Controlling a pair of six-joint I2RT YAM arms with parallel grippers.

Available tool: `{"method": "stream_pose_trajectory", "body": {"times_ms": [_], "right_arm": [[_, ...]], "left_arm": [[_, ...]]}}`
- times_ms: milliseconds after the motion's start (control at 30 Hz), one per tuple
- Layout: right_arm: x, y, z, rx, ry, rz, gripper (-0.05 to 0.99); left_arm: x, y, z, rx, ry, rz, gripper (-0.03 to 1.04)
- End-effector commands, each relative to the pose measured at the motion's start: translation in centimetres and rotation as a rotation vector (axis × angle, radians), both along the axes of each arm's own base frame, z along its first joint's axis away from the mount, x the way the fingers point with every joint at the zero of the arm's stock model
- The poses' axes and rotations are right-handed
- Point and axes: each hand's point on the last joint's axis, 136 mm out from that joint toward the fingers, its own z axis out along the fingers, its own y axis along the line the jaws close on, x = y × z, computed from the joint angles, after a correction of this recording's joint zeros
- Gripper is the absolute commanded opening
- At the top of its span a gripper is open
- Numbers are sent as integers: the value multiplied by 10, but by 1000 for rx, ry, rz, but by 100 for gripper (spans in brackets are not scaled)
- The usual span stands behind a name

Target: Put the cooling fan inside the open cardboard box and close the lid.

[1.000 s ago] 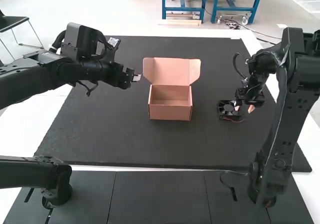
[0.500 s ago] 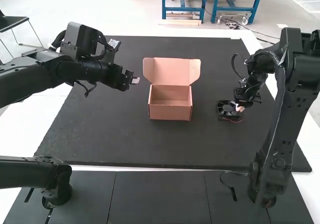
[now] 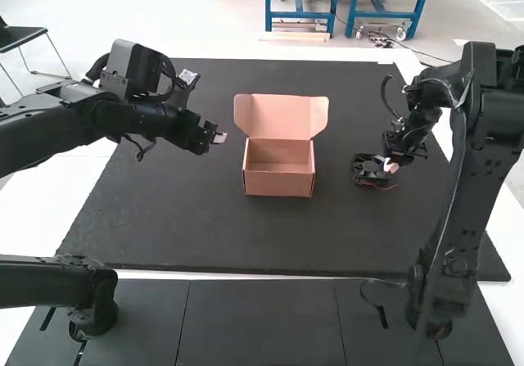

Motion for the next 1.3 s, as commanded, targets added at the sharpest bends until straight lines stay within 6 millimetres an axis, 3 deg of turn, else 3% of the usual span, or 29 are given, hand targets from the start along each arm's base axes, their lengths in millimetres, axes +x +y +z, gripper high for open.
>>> {"method": "stream_pose_trajectory", "body": {"times_ms": [0,233,500,700,1000,1267], "right_arm": [[10,7,48,36,-115,-7,-2],[-6,22,104,99,-204,-13,-2],[-45,38,136,155,-223,-25,-2],[-77,52,147,174,-243,-43,-2],[-127,88,148,210,-251,-36,-2],[-141,128,147,240,-273,-45,-2]], "left_arm": [[2,7,4,23,-33,4,96],[5,19,5,48,-51,26,96],[3,23,-2,58,-41,31,96],[4,23,-2,53,-50,33,96],[7,23,-4,49,-62,38,96],[8,22,-5,28,-63,55,96]]}}
